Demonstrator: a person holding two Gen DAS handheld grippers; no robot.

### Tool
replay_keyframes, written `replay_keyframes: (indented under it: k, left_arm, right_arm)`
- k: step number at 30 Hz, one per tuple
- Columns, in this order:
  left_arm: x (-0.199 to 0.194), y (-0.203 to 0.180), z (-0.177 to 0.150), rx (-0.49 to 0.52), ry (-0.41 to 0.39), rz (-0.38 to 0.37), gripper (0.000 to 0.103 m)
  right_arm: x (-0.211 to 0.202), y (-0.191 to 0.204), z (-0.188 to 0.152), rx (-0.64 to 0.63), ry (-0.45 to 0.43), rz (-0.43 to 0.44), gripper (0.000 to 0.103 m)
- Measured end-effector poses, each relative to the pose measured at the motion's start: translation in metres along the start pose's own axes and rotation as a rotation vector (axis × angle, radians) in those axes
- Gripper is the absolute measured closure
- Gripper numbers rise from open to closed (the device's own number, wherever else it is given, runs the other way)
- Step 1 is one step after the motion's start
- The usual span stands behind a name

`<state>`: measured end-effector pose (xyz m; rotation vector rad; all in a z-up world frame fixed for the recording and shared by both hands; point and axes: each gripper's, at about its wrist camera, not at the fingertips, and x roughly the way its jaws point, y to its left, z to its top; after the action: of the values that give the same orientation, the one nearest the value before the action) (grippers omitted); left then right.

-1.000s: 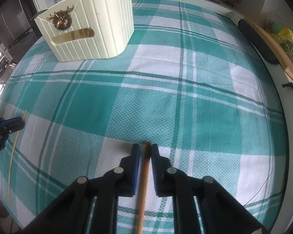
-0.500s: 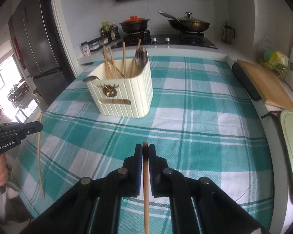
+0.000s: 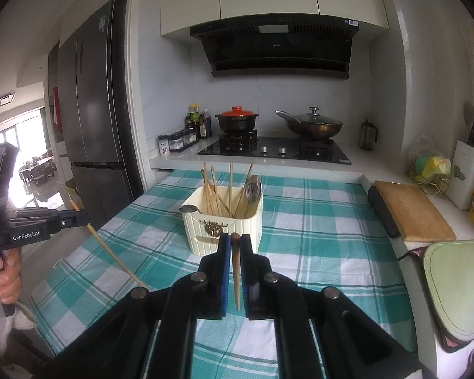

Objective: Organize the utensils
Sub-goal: 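Lift both chopsticks upright and lower them into the cream holder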

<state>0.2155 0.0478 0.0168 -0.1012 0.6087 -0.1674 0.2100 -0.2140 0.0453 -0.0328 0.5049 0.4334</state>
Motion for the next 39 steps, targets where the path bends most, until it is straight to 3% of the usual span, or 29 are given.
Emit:
replay_keyframes:
  k: [13,23,31,36,39]
  left_arm:
    - [-0.016,0.001,0.037,0.022,-0.052,0.001,0.099]
    - [-0.007,0.005,0.114,0.015,-0.160,0.014,0.099]
    - [0.046,0.013,0.174,0.001,-0.229,0.086,0.099]
    - [0.101,0.030,0.181,-0.031,-0.166,0.118,0.099]
    - [0.133,0.042,0.172,-0.060,-0.101,0.135,0.099]
  right_arm:
    - [-0.003,0.010,0.049,-0.055,-0.058,0.023,0.097]
    - [0.033,0.014,0.125,-0.106,-0.106,0.035,0.097]
    - [0.090,0.008,0.177,-0.089,-0.145,0.063,0.097]
    - [0.139,-0.003,0.175,-0.061,-0.113,0.085,0.097]
    - [0.178,-0.010,0.163,-0.048,-0.037,0.097,0.097]
